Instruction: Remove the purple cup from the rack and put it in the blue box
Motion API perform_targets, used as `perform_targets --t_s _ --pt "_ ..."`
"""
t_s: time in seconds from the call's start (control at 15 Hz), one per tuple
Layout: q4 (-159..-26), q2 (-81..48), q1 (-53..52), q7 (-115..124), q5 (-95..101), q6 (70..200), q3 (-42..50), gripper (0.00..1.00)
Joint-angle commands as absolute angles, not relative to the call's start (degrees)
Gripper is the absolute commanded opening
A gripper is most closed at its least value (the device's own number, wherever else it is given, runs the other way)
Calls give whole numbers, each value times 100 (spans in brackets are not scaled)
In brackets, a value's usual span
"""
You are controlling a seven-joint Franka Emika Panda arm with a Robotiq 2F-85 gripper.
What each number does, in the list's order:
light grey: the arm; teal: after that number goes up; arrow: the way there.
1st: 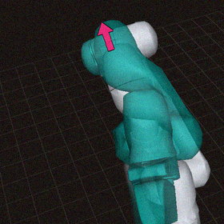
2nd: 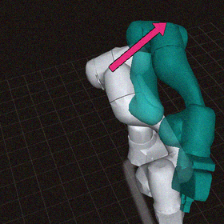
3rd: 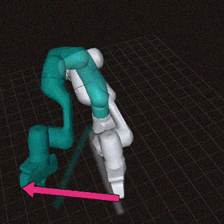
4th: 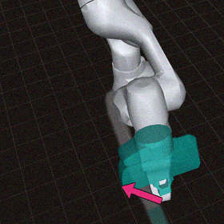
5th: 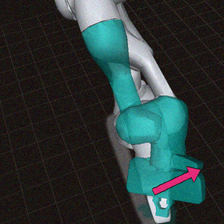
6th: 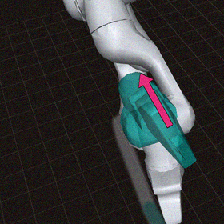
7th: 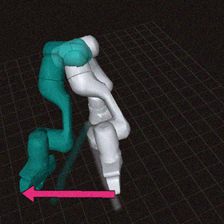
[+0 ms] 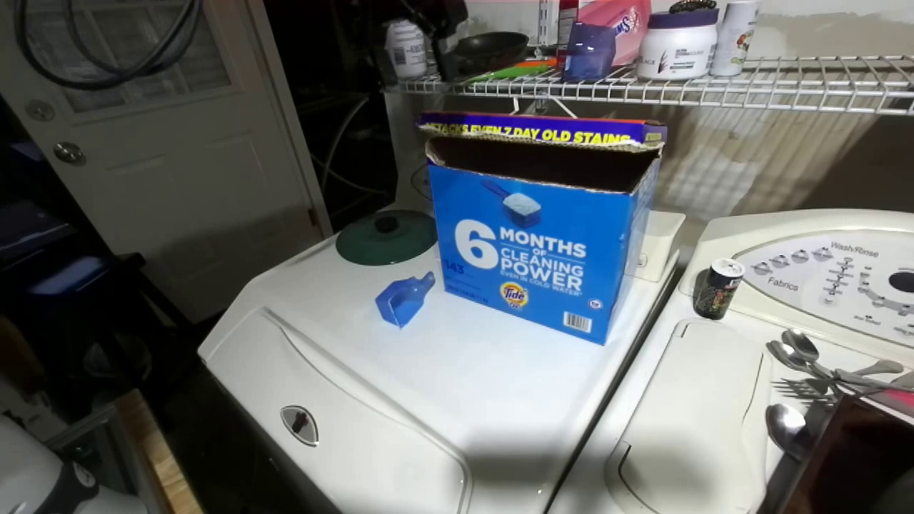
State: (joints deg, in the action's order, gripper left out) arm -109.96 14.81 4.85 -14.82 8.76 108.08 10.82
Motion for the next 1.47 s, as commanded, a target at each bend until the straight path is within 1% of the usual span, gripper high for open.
perform_targets --t_s 0.0,0.33,0.4,0.6,0.93,1.07,1.27,1.4 --pt "-10000 498 601 -1237 1772 11160 829 100" --pt "-8948 -658 534 -647 3245 11730 681 100" --pt "-9637 -50 550 -894 2748 11683 726 100" --pt "-9198 -537 517 -720 3076 11753 705 100" --pt "-9055 -600 518 -721 3087 11751 710 100" --pt "-9016 -719 523 -415 3759 12534 778 100" --pt "-8848 -930 578 10 4139 13494 865 100" --pt "-8720 -1115 580 716 4092 13844 938 100"
